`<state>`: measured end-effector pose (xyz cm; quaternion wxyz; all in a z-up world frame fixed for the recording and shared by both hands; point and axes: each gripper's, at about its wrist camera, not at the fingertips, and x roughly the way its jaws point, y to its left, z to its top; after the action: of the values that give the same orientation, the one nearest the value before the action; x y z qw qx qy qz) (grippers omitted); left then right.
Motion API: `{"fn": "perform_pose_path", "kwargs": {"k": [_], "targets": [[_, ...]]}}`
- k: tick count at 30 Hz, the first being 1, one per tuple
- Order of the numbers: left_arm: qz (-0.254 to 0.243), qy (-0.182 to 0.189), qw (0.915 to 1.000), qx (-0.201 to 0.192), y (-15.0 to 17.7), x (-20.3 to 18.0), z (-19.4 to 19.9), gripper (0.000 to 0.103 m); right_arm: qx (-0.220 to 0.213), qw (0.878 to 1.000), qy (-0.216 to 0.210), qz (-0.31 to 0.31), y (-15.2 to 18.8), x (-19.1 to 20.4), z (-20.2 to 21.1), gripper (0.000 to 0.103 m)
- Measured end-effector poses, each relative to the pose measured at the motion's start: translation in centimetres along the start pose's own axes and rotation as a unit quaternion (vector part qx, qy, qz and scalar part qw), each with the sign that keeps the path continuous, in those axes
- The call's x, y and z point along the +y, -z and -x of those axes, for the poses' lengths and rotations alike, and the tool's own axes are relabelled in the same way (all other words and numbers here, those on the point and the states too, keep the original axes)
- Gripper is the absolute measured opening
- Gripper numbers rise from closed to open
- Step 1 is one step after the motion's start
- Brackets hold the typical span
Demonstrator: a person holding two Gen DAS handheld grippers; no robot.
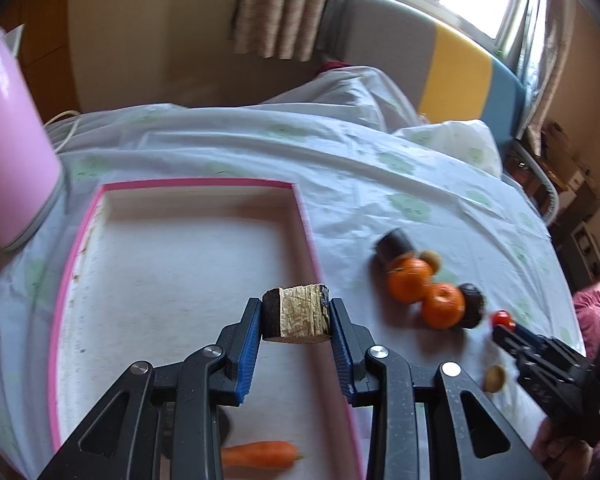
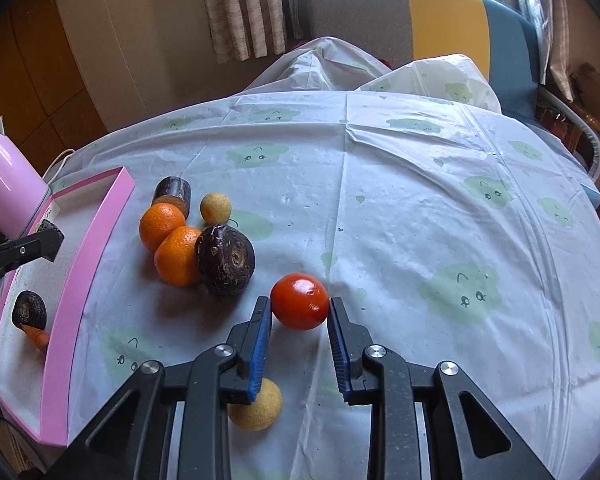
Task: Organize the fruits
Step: 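Place the cube in the tray with the left tool while the right tool carries the tomato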
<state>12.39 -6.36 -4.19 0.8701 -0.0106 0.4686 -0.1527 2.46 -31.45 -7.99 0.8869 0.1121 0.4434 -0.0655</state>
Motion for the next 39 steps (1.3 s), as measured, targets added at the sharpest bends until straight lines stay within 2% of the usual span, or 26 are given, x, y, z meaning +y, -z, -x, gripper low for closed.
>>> {"fn": "perform_pose_path", "kwargs": {"k": [5, 15, 23, 33, 39], "targets": [[0.028, -0.026, 0.9992, 0.008, 1.0, 2.4, -0.2, 0.034, -0.012, 1.000, 0.004, 0.006, 0.0, 0.3, 1.4, 0.028], [0.041, -0.022, 0.9989, -0.006, 3.3, 3.3, 2.7, 0.038, -0.028, 0.998, -0.024, 0.044, 0.3, 4.2, 3.8, 0.028], [0.046, -0.021, 0.9987, -0.008, 5.2, 4.2, 4.7, 0.038, -0.017, 0.993, -0.080, 0.091, 1.5, 9.6, 4.3, 0.028], [0.083, -0.026, 0.9962, -0.010, 7.2, 7.5, 6.1, 0.038, 0.005, 0.975, -0.164, 0.151, 3.0, 16.5, 4.8, 0.028], [0.102, -0.033, 0.9941, -0.015, 7.9, 9.6, 6.8, 0.038, 0.027, 0.967, -0.183, 0.176, 4.1, 19.2, 4.4, 0.028]]}}
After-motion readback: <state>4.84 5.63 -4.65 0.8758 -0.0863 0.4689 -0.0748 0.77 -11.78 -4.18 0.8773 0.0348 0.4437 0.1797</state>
